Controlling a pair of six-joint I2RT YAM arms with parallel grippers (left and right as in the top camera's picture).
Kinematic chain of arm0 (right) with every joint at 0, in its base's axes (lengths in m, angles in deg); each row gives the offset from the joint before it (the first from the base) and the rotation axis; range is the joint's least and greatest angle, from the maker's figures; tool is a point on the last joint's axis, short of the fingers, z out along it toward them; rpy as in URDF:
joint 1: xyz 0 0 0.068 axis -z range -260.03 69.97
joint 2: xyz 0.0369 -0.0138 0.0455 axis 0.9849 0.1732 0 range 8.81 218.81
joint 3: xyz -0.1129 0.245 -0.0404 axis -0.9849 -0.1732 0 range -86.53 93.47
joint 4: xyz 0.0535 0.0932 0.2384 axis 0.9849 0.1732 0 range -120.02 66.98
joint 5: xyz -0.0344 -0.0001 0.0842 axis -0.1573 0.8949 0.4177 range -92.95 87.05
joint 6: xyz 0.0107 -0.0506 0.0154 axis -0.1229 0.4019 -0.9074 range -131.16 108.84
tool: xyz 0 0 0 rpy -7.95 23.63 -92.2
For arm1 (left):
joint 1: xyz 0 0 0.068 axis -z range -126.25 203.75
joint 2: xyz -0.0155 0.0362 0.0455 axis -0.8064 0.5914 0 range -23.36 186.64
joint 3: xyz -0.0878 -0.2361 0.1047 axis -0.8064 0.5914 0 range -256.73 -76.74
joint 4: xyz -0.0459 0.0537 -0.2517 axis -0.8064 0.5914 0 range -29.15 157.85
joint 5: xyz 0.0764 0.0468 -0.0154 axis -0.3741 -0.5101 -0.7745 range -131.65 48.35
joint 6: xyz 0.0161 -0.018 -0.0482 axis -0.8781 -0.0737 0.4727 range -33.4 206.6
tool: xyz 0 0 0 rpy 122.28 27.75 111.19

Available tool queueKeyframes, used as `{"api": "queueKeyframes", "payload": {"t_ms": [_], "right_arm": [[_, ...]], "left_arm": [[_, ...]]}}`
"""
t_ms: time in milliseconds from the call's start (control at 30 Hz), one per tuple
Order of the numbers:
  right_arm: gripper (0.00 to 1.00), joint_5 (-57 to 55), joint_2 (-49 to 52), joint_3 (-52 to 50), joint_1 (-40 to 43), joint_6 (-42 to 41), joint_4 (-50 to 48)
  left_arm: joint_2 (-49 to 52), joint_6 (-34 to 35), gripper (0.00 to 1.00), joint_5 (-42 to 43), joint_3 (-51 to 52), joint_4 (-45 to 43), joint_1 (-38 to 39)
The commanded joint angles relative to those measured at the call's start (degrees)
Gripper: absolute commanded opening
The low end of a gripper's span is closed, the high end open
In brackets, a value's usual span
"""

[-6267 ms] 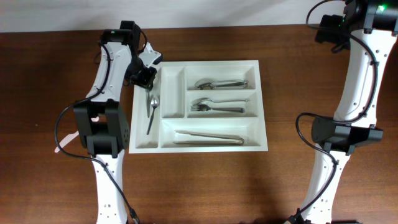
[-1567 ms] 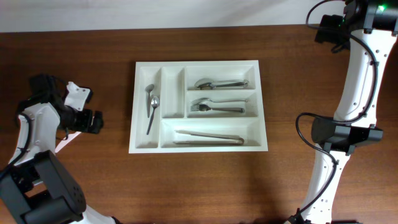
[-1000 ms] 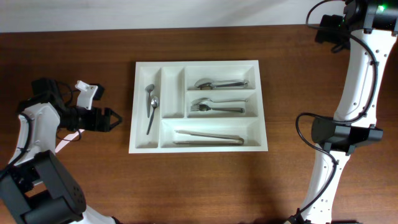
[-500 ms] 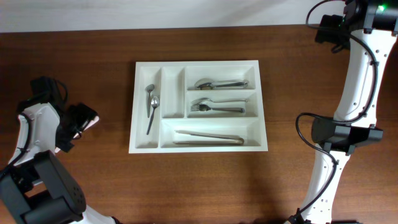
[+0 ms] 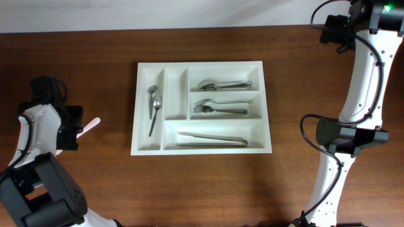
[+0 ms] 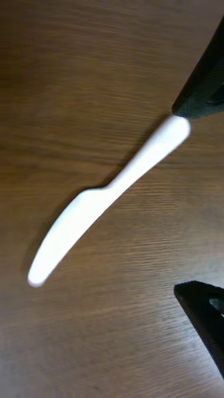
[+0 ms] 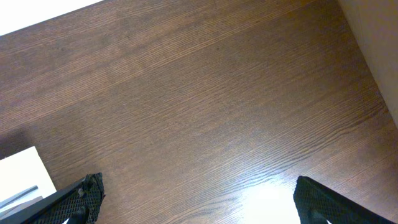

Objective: Pack container

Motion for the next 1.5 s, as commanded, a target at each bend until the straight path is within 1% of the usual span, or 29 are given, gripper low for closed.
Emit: {"api": "queueKeyframes", "payload": {"t_ms": [0, 133, 267, 467, 667, 900, 1033, 1167, 1267, 1467], "right_arm": [[0.99, 0.1, -2.4, 0.8, 0.0, 0.4, 0.2], [0.99, 0.1, -2.4, 0.8, 0.0, 0.4, 0.2], [0.99, 0.1, -2.4, 0.8, 0.0, 0.4, 0.2], [0.99, 0.1, -2.4, 0.8, 0.0, 0.4, 0.2], [0.99, 0.1, -2.4, 0.8, 0.0, 0.4, 0.2], [0.99, 0.1, -2.4, 0.8, 0.0, 0.4, 0.2], [0.99, 0.1, -2.4, 0.8, 0.0, 0.4, 0.2], [0.99, 0.1, -2.4, 0.8, 0.0, 0.4, 0.2], [0.99, 0.1, -2.4, 0.8, 0.0, 0.4, 0.2], [0.99, 0.1, -2.4, 0.8, 0.0, 0.4, 0.2]], "left_arm": [[-1.2, 13.3, 0.86, -4.3, 0.2, -0.1, 0.0], [-0.7, 19.2, 0.86, -5.3, 0.3, -0.1, 0.0], [1.1, 23.5, 0.87, -5.9, 1.4, -0.2, -0.3], [6.4, 23.5, 0.87, -5.5, 2.2, -1.2, -0.7], [8.8, 23.5, 0.87, -4.7, 2.2, -4.3, -0.7], [11.1, 23.5, 0.85, -0.2, 2.2, -8.3, -0.7], [12.0, 26.7, 0.83, 2.3, 2.2, -9.2, -0.7], [12.5, 26.9, 0.83, 2.7, 2.2, -9.9, -0.7], [13.0, 26.9, 0.81, 3.1, 2.2, -9.6, -0.7], [14.2, 26.9, 0.73, 6.0, 2.2, -7.8, -0.7]]}}
